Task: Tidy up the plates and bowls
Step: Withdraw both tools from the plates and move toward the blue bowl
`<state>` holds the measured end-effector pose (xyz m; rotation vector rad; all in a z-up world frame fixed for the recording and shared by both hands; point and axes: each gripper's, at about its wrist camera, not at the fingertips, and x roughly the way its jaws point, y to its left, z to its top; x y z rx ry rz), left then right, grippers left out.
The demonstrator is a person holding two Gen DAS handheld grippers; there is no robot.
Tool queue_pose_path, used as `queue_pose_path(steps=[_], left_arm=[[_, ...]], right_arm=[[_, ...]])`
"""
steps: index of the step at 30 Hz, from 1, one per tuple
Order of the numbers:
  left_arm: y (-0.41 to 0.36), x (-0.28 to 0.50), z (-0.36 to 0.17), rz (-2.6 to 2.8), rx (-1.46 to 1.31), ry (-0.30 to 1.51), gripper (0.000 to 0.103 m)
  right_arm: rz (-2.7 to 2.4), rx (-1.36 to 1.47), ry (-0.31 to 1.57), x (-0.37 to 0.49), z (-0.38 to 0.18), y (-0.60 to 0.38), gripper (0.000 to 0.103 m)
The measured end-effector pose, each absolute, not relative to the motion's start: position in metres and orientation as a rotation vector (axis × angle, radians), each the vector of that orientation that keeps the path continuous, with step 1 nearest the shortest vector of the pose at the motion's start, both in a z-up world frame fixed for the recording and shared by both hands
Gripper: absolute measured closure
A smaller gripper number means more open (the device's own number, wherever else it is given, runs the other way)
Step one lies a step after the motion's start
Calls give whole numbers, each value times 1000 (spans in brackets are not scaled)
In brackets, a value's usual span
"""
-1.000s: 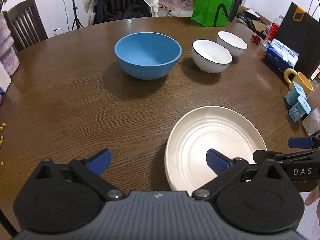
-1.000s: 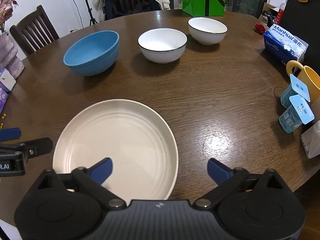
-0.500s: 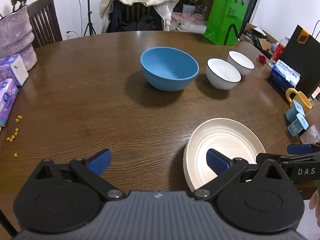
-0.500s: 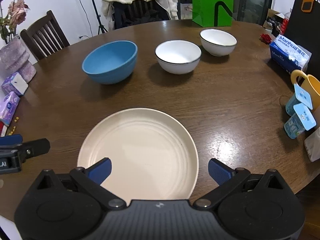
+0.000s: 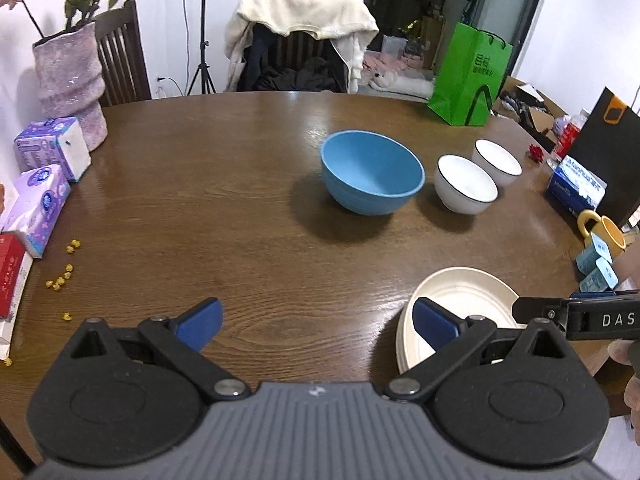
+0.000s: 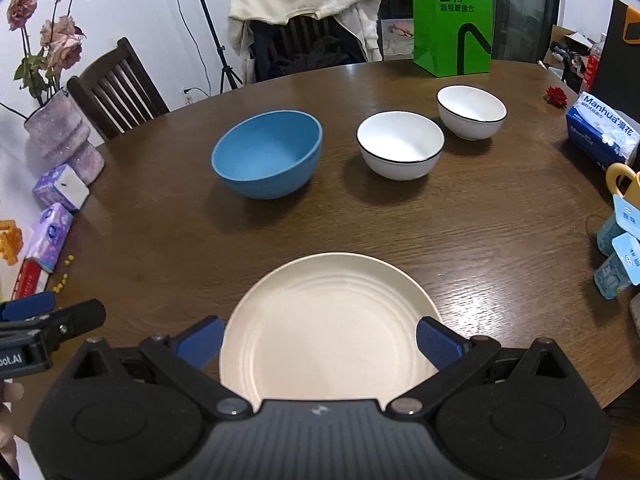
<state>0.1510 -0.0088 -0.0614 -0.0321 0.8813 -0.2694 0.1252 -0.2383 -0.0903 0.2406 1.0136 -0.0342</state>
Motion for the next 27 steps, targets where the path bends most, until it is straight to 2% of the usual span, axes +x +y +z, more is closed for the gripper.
queue_pose_path(steps=[27], left_arm=[[-6, 237, -37, -197, -78, 877, 0]], right_arm=[[9, 202, 1023, 231, -73, -245, 0]])
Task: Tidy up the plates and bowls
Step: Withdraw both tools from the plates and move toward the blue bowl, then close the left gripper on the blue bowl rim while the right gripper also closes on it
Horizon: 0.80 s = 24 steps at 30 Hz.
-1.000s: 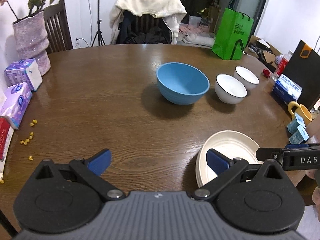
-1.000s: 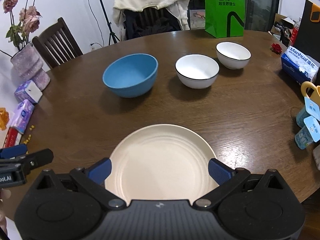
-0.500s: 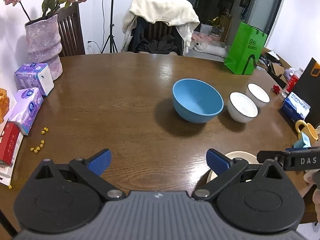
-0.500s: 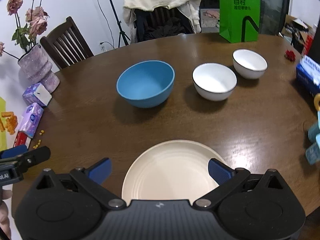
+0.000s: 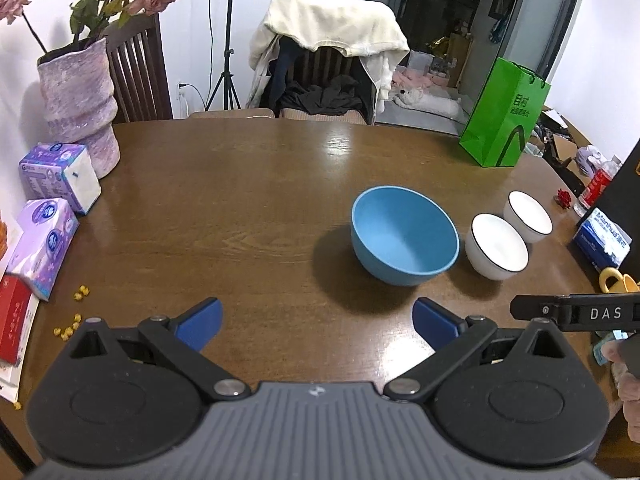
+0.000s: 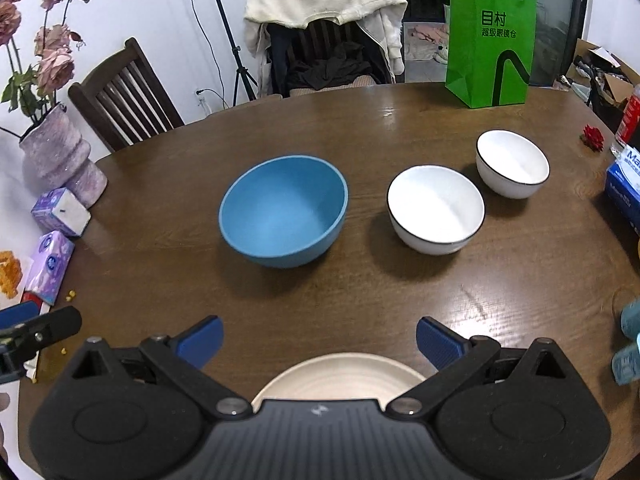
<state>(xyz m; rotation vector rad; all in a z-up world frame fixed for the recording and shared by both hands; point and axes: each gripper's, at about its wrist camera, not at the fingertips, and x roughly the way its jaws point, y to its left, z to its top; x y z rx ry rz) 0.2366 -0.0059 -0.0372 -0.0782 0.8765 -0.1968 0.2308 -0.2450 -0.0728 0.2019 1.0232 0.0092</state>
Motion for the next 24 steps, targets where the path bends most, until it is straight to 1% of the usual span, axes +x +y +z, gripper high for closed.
queue_pose_path(steps=[21, 24], left_arm=[[-32, 329, -44, -149, -106, 931, 0], [-37, 341, -48, -141, -104, 939, 0]], right_arm=[[5, 206, 1037, 326, -80, -277, 0], [8, 210, 1051, 339, -86, -279, 3]])
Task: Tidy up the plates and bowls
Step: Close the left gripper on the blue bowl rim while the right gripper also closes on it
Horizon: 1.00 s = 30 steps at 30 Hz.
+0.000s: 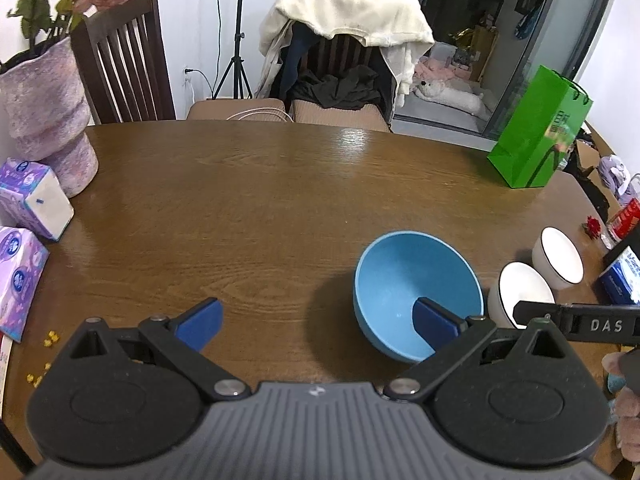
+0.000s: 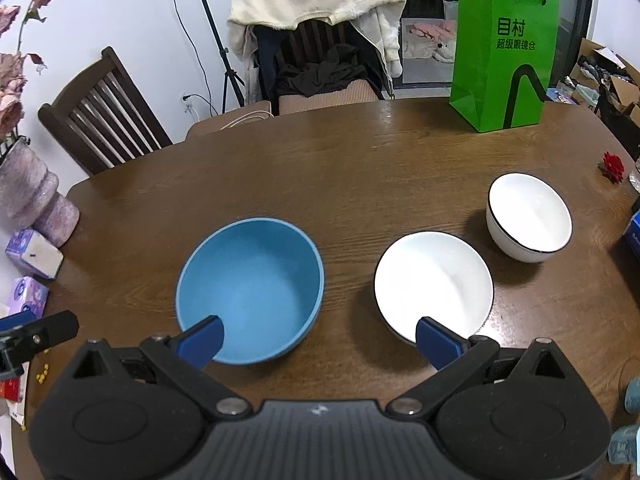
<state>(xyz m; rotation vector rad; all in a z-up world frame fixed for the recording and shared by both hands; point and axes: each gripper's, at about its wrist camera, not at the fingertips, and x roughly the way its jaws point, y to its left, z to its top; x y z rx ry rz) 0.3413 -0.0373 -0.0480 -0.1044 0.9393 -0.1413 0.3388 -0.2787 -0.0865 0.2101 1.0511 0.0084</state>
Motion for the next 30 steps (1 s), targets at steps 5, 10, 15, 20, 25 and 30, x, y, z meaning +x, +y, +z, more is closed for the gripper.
queue_pose_path(steps=[5, 10, 15, 20, 25, 30], left_arm=[[-47, 365, -58, -123, -94, 957, 0], [-53, 385, -70, -109, -99, 981, 0], [-59, 398, -81, -99, -99, 1003, 0], [-65, 408, -92, -91, -98, 1023, 0], [-69, 415, -103, -86, -113, 1057, 7], [-71, 420, -111, -100, -123, 1090, 22]], right_arm=[[13, 208, 1076, 360, -99, -277, 12], [16, 192, 1093, 378, -112, -275, 23], [18, 201, 1122, 392, -125, -277, 36], [13, 212, 1139, 401, -136, -280, 47], [22, 217, 1157, 409, -144, -278, 61], [29, 221, 1175, 414, -152, -278, 71]])
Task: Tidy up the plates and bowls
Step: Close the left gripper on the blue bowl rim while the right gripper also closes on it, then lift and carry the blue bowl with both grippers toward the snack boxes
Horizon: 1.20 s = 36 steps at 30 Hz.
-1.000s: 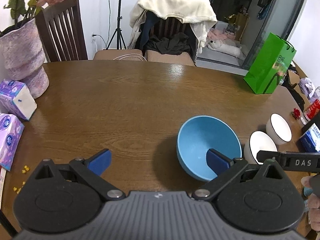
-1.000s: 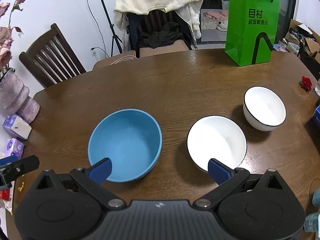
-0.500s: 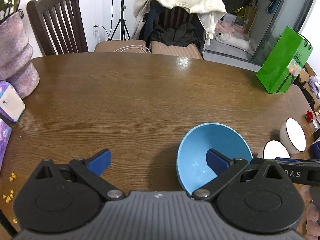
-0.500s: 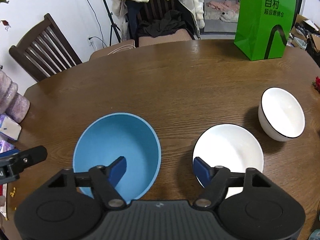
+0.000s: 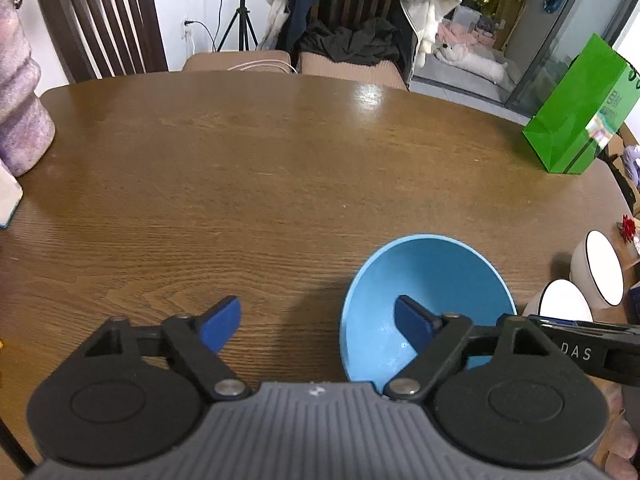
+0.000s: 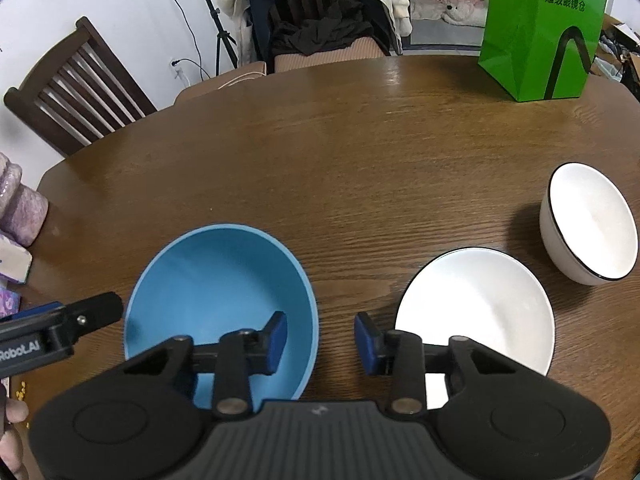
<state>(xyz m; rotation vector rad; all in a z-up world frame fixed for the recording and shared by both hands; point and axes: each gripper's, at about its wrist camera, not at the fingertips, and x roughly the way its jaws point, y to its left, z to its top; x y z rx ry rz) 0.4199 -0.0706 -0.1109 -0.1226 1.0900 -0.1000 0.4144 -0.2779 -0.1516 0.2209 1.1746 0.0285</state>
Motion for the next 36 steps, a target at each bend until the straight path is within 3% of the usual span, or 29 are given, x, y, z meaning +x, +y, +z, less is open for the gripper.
queue_pose_path(steps=[7, 11, 16, 20, 25, 36], left_arm=[[-73, 427, -117, -118, -136, 1127, 42], [-75, 431, -122, -123, -142, 1148, 56], [-76, 435, -126, -137, -154, 1166, 80], [-77, 436, -128, -159, -172, 1175, 90], [-81, 437, -130, -156, -162, 1185, 96], [-81, 436, -130, -135, -155, 1185, 96]], right_arm=[[56, 236, 1195, 419, -161, -277, 87], [64, 243, 1201, 422, -165, -276, 91], [61, 241, 1203, 424, -167, -275, 97], [61, 242, 1204, 423, -167, -276, 98], [59, 243, 1208, 424, -168, -276, 98], [50, 246, 1214, 425, -168, -275, 99]])
